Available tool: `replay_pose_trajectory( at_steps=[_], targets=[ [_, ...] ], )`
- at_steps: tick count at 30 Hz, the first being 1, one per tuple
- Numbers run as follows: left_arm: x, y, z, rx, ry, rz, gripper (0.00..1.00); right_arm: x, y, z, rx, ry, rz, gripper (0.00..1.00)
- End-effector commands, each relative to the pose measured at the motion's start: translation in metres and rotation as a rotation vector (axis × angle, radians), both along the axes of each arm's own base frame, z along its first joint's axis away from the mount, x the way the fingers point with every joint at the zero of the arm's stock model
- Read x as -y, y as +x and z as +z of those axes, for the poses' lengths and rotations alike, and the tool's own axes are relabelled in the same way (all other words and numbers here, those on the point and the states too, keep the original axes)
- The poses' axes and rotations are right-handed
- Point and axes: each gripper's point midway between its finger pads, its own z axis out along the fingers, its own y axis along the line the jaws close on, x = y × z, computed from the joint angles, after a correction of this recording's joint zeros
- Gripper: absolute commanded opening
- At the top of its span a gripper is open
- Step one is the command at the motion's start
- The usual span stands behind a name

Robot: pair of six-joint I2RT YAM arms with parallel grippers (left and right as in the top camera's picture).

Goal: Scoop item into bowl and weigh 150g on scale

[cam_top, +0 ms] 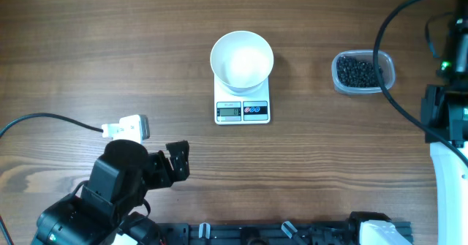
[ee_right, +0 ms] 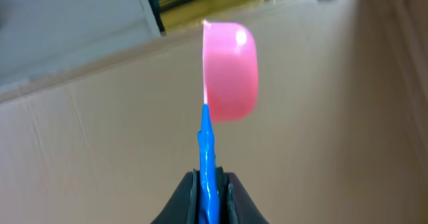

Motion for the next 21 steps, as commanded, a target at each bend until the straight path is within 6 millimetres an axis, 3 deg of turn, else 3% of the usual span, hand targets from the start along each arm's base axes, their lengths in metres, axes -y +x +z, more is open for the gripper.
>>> replay_pose_trajectory(
  at_steps=[1,3,5,10,13,15,18,21],
  targets=[
    [-0.007,0.003,0.001,0.026,0.051,-0.001,1.0,-0.003,0.007,-0.027,-0.108,0.11,0.06,0.04],
    [-0.009,0.003,0.001,0.032,0.074,-0.011,1.0,-0.003,0.012,-0.051,-0.197,0.181,0.071,0.04],
    [-0.009,0.003,0.001,0.033,0.074,-0.011,1.0,-0.003,0.012,-0.06,-0.229,0.22,0.077,0.04],
    [-0.007,0.006,0.004,0.05,0.064,-0.01,1.0,-0.002,0.013,-0.105,-0.413,0.22,0.051,0.05],
    [-0.001,0.01,0.01,0.073,0.036,-0.022,1.0,-0.006,0.012,-0.121,-0.495,0.169,0.06,0.04],
    [0.015,0.013,0.019,0.111,-0.013,-0.097,1.0,-0.011,0.009,-0.142,-0.592,0.104,0.077,0.04],
    [0.05,0.012,0.04,0.22,-0.045,-0.349,1.0,-0.019,0.002,-0.169,-0.708,0.114,0.116,0.04],
    [0.057,0.015,0.035,0.198,-0.045,-0.382,1.0,-0.034,-0.003,-0.182,-0.768,0.122,0.207,0.04]
  ],
)
